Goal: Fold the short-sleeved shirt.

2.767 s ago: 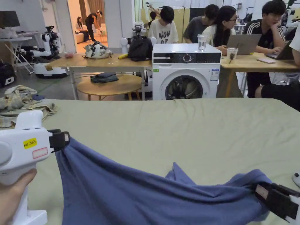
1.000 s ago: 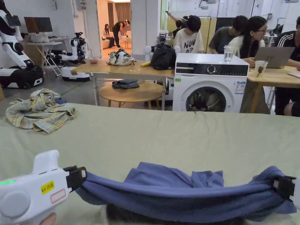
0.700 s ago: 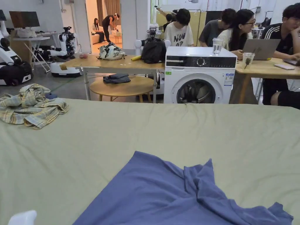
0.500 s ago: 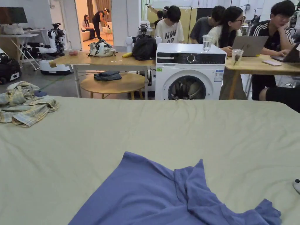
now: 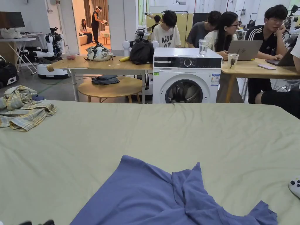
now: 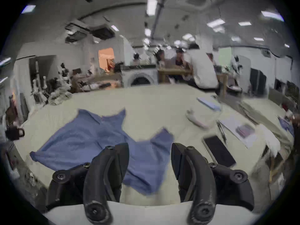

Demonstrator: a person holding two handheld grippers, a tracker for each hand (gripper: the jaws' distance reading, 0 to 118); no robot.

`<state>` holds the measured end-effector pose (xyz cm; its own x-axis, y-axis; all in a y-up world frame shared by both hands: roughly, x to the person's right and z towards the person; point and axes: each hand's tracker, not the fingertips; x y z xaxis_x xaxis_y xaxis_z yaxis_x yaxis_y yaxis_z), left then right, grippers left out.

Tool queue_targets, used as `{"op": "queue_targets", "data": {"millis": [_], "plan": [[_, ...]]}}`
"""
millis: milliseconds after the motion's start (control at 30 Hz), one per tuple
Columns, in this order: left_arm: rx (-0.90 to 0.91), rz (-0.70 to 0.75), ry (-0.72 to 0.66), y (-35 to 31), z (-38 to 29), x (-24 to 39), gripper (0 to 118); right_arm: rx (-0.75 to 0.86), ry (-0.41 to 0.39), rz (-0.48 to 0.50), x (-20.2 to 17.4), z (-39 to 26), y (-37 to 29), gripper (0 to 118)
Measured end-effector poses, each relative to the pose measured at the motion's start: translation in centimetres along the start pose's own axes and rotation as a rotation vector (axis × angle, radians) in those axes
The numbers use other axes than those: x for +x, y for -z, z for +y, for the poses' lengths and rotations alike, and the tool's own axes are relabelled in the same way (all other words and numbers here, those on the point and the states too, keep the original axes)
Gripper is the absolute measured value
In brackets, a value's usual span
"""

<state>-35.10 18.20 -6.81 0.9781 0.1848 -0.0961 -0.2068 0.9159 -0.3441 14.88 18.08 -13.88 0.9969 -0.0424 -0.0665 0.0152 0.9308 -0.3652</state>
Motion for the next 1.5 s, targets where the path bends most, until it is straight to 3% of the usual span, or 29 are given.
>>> {"op": "queue_targets", "data": {"millis": [100,167,233,267,333,433,600,733,767,800,833,967,1100,1133,1167,1200,1233,1333,1367,1400,1433,1467,1500], "plan": [[0.096,-0.012,0.074,-0.7,3.2,2.4,46,0.028,0.029,0.098,-1.5,2.8,1.7,55],[0.151,-0.032,0.084,-0.1,4.6,3.0,46,0.019,0.056,0.167,-2.5,4.1,3.7,47],[0.155,-0.042,0.062,0.5,5.8,3.7,46,0.013,0.036,0.212,-3.5,5.0,5.6,6],[0.14,-0.049,0.043,1.5,6.2,3.0,41,0.003,0.024,0.211,-4.1,5.4,6.5,0],[0.112,-0.098,-0.001,2.2,6.5,2.6,0,0.0,0.005,0.207,-5.1,5.6,7.5,0],[0.129,-0.008,0.032,2.3,6.3,2.6,0,-0.028,-0.019,0.209,-5.9,5.7,8.4,0],[0.063,0.02,0.022,1.6,5.7,1.1,0,-0.017,-0.034,0.193,-5.8,5.1,7.9,0],[-0.119,0.028,-0.059,1.7,4.6,-1.4,0,-0.012,-0.013,0.202,-5.1,4.6,7.3,0],[-0.171,0.017,-0.073,2.1,3.7,-2.1,2,-0.012,0.002,0.214,-5.1,4.6,7.0,0],[-0.224,0.004,-0.083,2.4,2.6,-2.4,32,-0.017,0.016,0.225,-5.0,4.3,6.9,0],[-0.272,-0.004,-0.09,2.8,1.5,-2.7,48,-0.022,0.026,0.231,-4.9,4.1,6.9,0],[-0.444,0.025,-0.119,4.4,-3.6,-2.6,51,-0.044,-0.001,0.246,-5.1,3.3,6.7,0],[-0.481,0.08,-0.181,6.0,-6.4,-3.2,51,-0.056,-0.016,0.247,-4.5,3.0,6.6,0],[-0.479,0.073,-0.189,6.3,-6.7,-3.3,49,-0.058,-0.016,0.242,-4.3,3.0,6.6,0],[-0.474,0.075,-0.186,6.4,-6.8,-3.1,38,-0.062,-0.016,0.236,-4.0,3.2,6.7,0],[-0.469,0.105,-0.148,6.3,-6.7,-2.6,11,-0.064,-0.015,0.23,-3.7,3.2,6.7,0],[-0.483,0.128,-0.092,6.6,-6.7,-2.1,3,-0.068,-0.01,0.222,-3.5,3.3,6.8,0],[-0.52,0.126,-0.042,7.7,-7.4,-1.0,1,-0.085,0.04,0.226,-2.7,3.8,7.7,0],[-0.519,0.121,-0.035,8.0,-7.3,-0.9,1,-0.097,0.045,0.224,-2.5,4.3,8.5,2],[-0.522,0.119,-0.041,8.0,-7.2,-1.0,1,-0.13,0.042,0.221,-2.5,5.0,9.5,21],[-0.525,0.118,-0.034,7.9,-7.1,-1.0,1,-0.184,0.028,0.209,-2.3,5.5,11.2,21],[-0.528,0.115,-0.027,7.8,-7.1,-1.1,1,-0.252,0.017,0.207,-2.3,6.3,13.0,30],[-0.529,0.113,-0.022,7.8,-7.1,-1.2,1,-0.347,0.015,0.219,-2.4,7.0,15.4,60]]}}
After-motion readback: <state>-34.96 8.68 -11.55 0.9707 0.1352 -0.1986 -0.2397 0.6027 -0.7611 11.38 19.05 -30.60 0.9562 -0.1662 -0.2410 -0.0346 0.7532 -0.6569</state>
